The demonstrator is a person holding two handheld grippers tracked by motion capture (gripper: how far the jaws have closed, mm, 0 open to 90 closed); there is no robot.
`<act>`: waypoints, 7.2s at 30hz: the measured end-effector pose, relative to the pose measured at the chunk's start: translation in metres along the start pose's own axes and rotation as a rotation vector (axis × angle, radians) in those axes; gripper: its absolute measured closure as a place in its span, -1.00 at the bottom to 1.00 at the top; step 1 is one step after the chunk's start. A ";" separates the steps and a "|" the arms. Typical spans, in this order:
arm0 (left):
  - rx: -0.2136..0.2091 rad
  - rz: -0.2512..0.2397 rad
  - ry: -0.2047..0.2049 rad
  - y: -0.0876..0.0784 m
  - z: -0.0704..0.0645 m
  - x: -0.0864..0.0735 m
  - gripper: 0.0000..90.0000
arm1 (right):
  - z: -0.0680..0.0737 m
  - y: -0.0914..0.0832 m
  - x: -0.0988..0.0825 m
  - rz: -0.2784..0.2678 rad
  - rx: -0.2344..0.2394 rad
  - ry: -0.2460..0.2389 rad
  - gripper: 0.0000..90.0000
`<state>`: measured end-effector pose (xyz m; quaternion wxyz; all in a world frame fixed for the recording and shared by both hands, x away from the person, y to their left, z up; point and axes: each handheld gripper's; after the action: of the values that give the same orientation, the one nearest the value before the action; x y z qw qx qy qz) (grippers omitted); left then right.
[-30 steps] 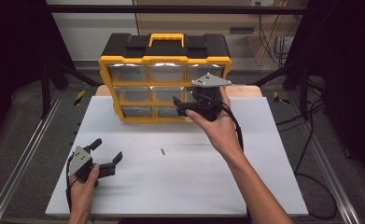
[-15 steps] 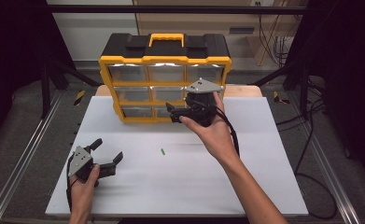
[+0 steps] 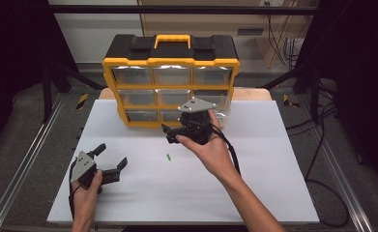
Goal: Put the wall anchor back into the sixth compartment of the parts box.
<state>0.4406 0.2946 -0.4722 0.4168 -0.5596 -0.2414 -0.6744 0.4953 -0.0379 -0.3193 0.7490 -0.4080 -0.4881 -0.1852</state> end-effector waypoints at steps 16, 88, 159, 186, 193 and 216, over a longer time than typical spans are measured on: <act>0.000 0.001 0.001 0.000 0.000 0.000 -0.96 | 0.006 0.034 -0.058 0.131 0.025 0.017 -0.76; -0.018 0.006 0.011 0.003 -0.002 0.000 -0.96 | -0.011 0.106 -0.132 0.323 -0.048 0.100 0.68; -0.001 0.005 0.001 -0.001 0.002 -0.001 -0.96 | -0.009 0.042 -0.098 0.177 0.024 -0.011 0.87; 0.002 0.012 0.006 -0.002 0.000 -0.001 -0.96 | -0.018 -0.034 -0.051 -0.001 0.066 0.036 0.87; 0.000 0.013 0.009 -0.002 0.000 0.000 -0.96 | -0.015 -0.046 -0.029 -0.036 0.030 -0.027 0.87; 0.000 0.013 0.010 -0.002 0.000 0.000 -0.96 | -0.054 -0.076 0.046 -0.099 -0.075 -0.035 0.87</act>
<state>0.4393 0.2955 -0.4725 0.4225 -0.5578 -0.2357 -0.6744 0.4962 -0.1205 -0.2560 0.7143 -0.4145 -0.5135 -0.2331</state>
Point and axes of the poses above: each handheld gripper's, and its own axes: y roughly forward along the jaws, x roughly out of its top, z roughly to its left, and after that the axes turned 14 degrees about y, right-handed
